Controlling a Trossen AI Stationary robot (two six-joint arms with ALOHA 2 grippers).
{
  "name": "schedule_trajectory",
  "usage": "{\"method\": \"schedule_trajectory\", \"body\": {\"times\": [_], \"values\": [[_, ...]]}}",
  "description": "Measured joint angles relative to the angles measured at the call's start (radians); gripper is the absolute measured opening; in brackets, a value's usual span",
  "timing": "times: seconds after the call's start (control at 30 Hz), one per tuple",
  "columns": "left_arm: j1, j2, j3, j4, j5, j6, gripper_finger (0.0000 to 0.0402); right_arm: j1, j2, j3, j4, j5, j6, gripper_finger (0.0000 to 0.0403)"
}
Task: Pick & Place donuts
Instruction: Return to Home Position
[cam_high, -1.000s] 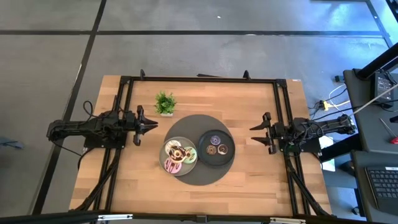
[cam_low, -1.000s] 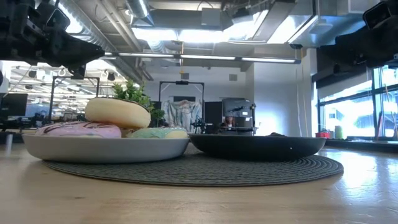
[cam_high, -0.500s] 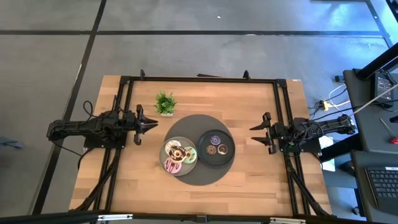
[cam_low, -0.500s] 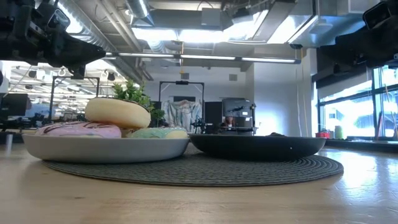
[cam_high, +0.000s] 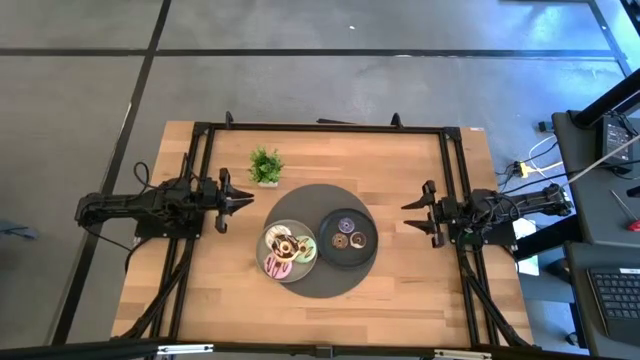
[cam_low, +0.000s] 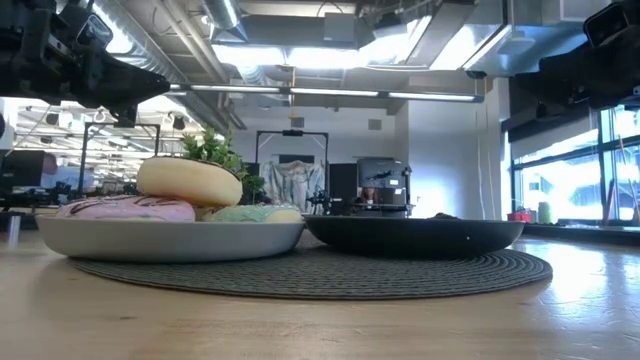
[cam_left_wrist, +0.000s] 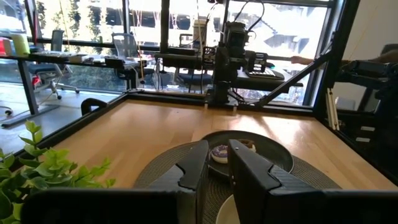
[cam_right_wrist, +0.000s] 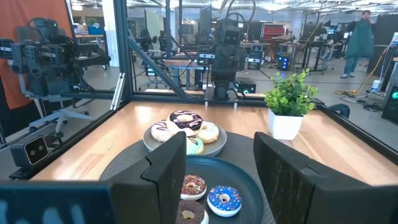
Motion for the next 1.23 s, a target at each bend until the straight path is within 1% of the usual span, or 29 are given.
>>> {"method": "schedule_trajectory", "body": {"times": [0.3,0.63,0.97,1.23], "values": [[0.0,0.0,0.0,0.0,0.0,0.0,0.0052,0.0,0.0,0.0,0.0,0.0,0.0,0.0188],[0.0,0.0,0.0,0.001,0.0,0.0,0.0059,0.0,0.0,0.0,0.0,0.0,0.0,0.0188],[0.0,0.0,0.0,0.001,0.0,0.0,0.0052,0.0,0.0,0.0,0.0,0.0,0.0,0.0188],[0.0,0.0,0.0,0.001,0.0,0.0,0.0057,0.0,0.0,0.0,0.0,0.0,0.0,0.0188]]}}
